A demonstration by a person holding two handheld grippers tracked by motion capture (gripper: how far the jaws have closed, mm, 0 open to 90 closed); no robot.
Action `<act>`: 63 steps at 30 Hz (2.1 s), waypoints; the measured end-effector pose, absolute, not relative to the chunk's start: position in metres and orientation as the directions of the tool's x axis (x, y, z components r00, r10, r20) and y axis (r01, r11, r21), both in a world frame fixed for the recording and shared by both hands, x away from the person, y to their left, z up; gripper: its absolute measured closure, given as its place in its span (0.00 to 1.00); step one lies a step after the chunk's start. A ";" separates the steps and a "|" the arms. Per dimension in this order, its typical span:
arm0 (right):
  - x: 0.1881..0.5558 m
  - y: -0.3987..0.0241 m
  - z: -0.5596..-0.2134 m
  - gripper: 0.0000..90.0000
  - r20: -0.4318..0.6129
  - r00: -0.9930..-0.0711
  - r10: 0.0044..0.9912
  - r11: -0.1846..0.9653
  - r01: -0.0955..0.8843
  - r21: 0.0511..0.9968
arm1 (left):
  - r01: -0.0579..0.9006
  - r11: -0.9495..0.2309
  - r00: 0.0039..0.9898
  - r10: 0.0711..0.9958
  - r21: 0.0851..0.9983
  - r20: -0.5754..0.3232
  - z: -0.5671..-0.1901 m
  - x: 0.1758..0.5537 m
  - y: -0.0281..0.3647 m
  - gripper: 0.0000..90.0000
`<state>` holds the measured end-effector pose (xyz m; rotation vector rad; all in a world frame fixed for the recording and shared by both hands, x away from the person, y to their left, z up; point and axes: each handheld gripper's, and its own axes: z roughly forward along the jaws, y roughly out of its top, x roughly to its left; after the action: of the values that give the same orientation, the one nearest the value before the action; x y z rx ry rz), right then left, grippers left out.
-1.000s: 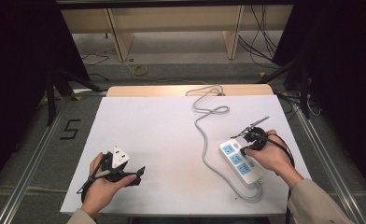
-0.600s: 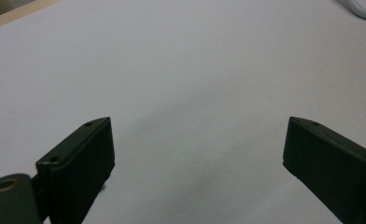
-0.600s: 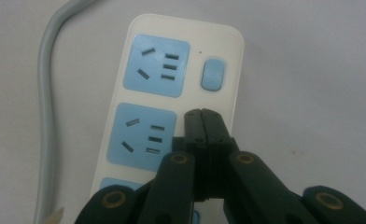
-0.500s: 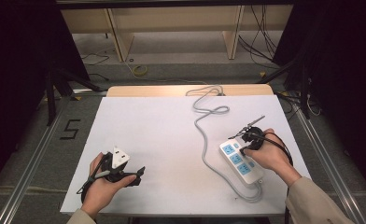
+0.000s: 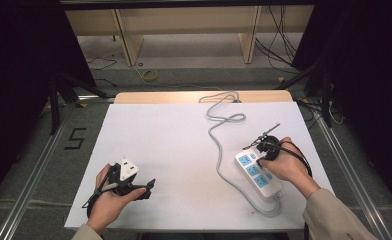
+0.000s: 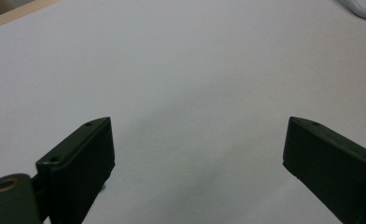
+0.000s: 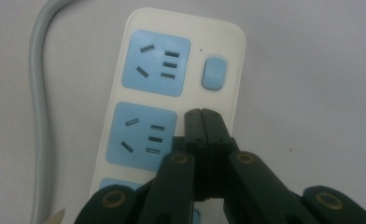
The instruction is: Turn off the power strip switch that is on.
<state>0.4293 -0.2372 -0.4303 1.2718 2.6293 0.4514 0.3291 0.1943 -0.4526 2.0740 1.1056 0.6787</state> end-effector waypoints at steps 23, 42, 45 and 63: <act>0.431 -0.234 -0.430 1.00 -0.035 -0.607 0.794 0.582 0.743 0.331 | 0.500 -0.409 0.504 0.854 0.764 0.127 -0.453 0.329 0.194 0.10; 0.430 -0.233 -0.430 1.00 -0.048 -0.613 0.789 0.592 0.736 0.328 | 0.500 -0.411 0.507 0.852 0.762 0.126 -0.453 0.329 0.194 0.10; 0.431 -0.234 -0.431 1.00 -0.041 -0.614 0.788 0.590 0.736 0.331 | 0.501 -0.410 0.507 0.853 0.762 0.126 -0.453 0.329 0.194 0.10; 0.431 -0.236 -0.431 1.00 -0.040 -0.615 0.787 0.590 0.733 0.337 | 0.502 -0.408 0.505 0.854 0.763 0.124 -0.454 0.329 0.193 0.10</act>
<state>0.4310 -0.2355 -0.4307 1.2724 2.6327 0.4305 0.3291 0.1933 -0.4536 2.0770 1.1054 0.6729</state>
